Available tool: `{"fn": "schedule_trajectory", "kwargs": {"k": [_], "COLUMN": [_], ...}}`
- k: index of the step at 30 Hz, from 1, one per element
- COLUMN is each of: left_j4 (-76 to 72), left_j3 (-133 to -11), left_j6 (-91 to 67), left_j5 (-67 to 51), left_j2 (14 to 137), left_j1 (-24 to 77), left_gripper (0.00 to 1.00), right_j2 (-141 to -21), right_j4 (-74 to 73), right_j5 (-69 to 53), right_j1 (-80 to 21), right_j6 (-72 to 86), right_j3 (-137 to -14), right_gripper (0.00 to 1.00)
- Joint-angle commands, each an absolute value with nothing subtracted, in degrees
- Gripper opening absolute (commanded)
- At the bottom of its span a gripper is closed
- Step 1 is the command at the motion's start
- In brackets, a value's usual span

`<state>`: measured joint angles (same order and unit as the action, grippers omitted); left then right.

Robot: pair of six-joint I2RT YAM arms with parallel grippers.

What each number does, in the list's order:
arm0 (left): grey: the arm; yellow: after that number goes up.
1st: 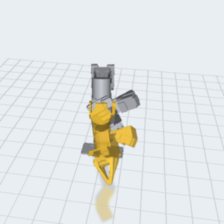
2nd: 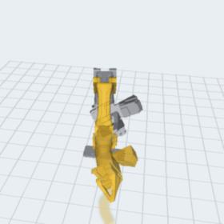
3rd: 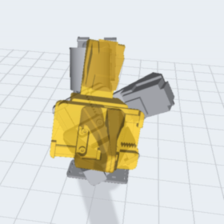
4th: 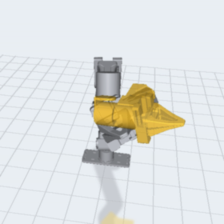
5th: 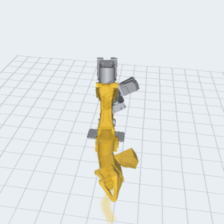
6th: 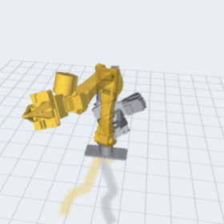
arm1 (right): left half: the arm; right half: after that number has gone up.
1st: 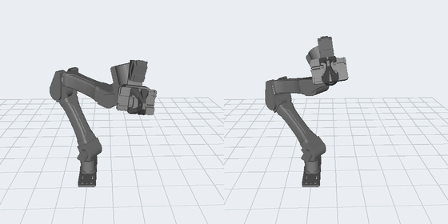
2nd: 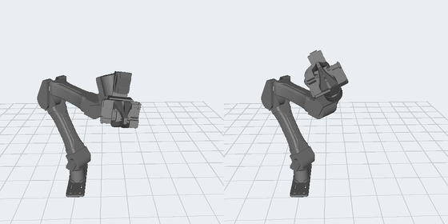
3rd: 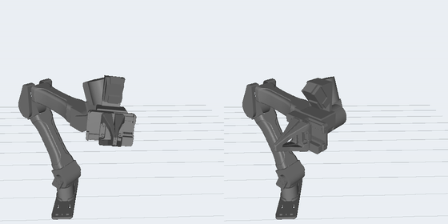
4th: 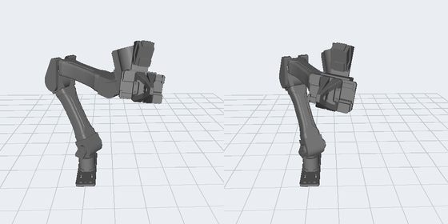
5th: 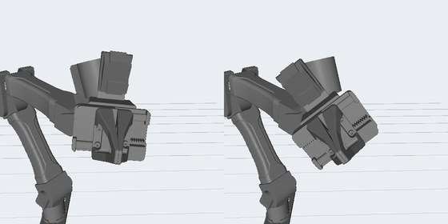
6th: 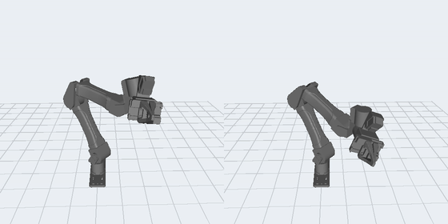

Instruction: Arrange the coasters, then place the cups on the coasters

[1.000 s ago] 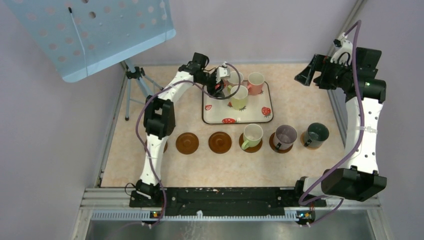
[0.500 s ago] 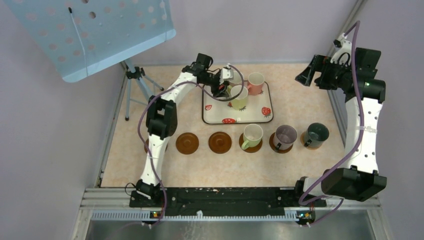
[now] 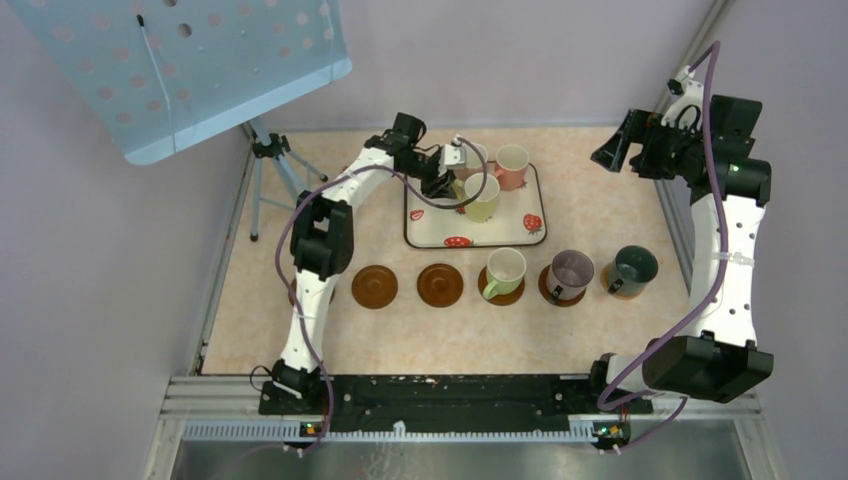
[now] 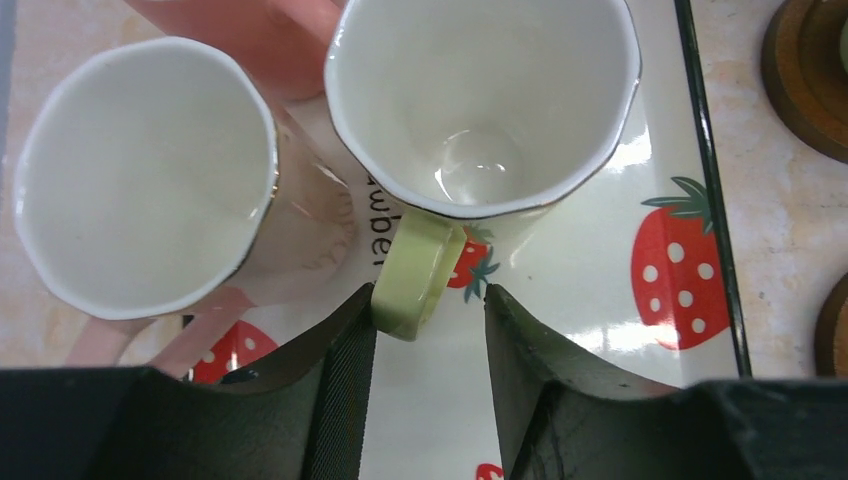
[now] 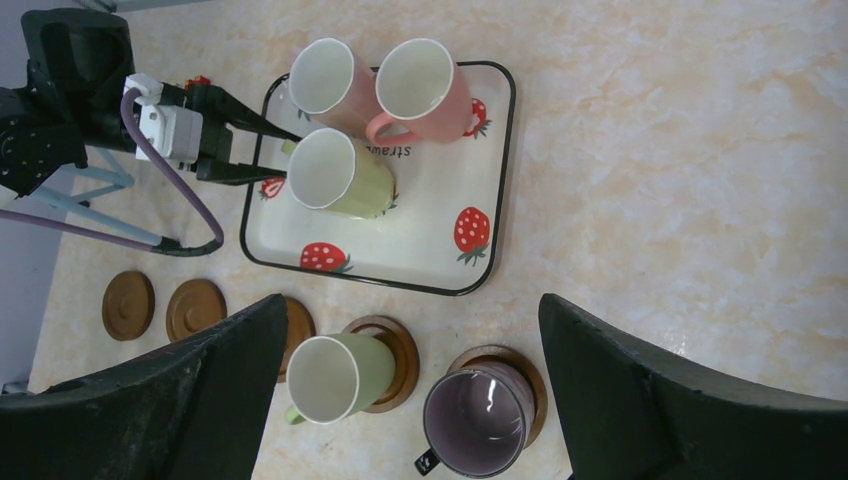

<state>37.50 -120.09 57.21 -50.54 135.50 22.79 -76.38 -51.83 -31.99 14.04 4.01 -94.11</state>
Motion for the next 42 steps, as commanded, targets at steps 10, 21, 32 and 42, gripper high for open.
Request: {"fn": "schedule_trajectory", "kwargs": {"k": [10,21,32,42], "left_j4": [41.7,43.5,40.0,30.0], "left_j3": [-118.1,-120.0,-122.0,-108.7], "left_j6": [56.0,56.0,39.9,22.3], "left_j5": [-48.6,-35.5,-34.6,-30.8], "left_j2": [129.4,132.0,131.6,119.1], "left_j1": [25.7,30.1,30.6,30.7], "left_gripper": [0.42,0.43,0.18,0.00], "right_j2": [-75.8,-75.8,-75.0,-74.7], "right_j4": [-49.5,-49.5,-49.4,-48.9], "right_j5": [-32.0,-32.3,-33.0,-34.4], "right_j1": [14.7,14.7,14.7,14.6], "right_j6": [3.9,3.9,4.7,5.6], "right_j3": [-93.4,-94.0,-93.3,-93.2], "right_gripper": [0.94,0.94,0.93,0.93]}}
